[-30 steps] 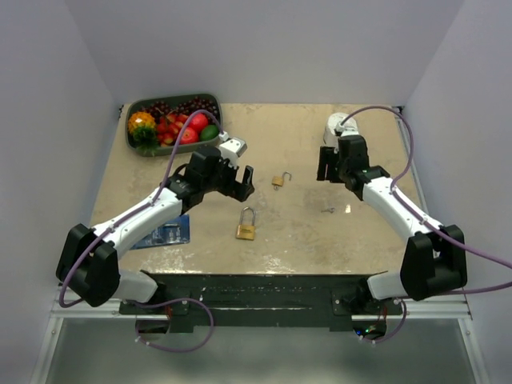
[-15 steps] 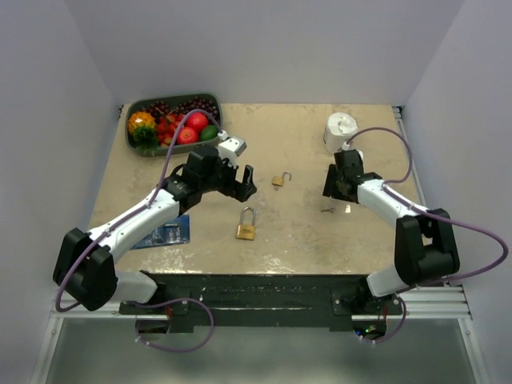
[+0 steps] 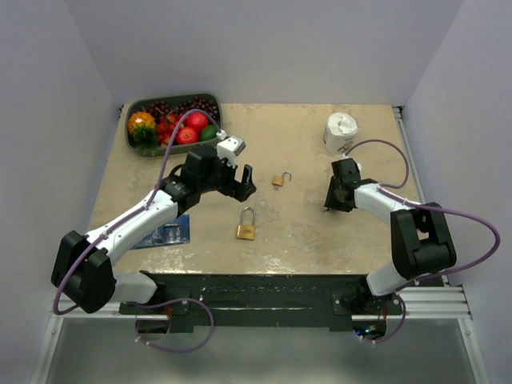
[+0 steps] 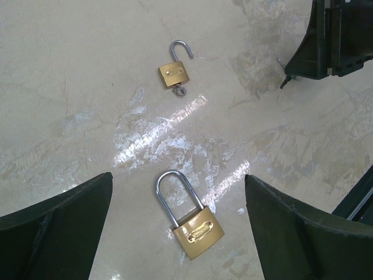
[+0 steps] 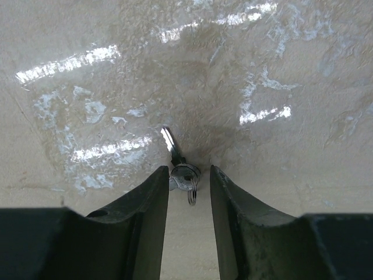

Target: Unlock with the key

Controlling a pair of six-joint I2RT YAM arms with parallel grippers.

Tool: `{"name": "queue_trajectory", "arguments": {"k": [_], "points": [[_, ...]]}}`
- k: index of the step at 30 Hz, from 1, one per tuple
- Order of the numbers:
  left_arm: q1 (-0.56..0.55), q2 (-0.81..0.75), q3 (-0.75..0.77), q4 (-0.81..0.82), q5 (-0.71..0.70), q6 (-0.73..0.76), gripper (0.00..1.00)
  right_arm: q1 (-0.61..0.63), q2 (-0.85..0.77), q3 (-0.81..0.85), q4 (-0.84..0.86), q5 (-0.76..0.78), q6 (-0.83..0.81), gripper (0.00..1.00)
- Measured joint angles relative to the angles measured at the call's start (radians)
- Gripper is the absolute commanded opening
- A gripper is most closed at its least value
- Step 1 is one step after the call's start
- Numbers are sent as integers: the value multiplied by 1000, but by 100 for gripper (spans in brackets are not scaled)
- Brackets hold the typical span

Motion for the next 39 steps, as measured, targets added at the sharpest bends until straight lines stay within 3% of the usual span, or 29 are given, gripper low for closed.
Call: {"name": "queue_trajectory", "arguments": {"k": [7, 14, 39], "points": [[0, 0, 0, 0, 0, 0, 99, 0, -4, -26, 14, 0, 10, 27], [0, 0, 0, 0, 0, 0, 99, 0, -4, -28, 33, -10, 15, 0], [-1, 24, -3, 24, 44, 1, 99, 34, -109, 24, 35, -192, 28, 0]]}}
